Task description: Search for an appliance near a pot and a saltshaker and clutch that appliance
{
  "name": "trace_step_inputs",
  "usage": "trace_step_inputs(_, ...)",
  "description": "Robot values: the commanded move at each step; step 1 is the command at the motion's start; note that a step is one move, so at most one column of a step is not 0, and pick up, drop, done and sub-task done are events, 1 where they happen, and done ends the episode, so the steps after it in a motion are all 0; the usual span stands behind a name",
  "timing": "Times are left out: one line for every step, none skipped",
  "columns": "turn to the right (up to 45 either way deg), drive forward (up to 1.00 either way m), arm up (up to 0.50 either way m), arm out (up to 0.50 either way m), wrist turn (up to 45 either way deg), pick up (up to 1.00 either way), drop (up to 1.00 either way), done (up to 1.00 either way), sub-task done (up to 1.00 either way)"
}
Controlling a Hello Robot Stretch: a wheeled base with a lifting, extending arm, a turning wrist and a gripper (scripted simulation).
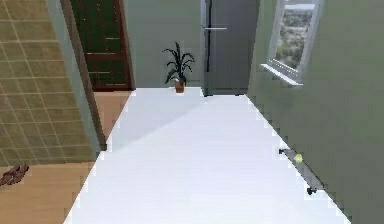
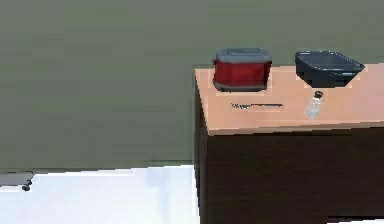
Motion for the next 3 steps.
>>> trace_step_inputs(45.0,0.00,0.00,0.00,0.0,0.00,0.00,0.00,0.00)
trace_step_inputs(9.0,0.00,0.00,0.00,0.0,0.00,0.00,0.00,0.00)
trace_step_inputs(0.0,0.30,0.00,0.00,0.0,0.00,0.00,0.00,0.00)
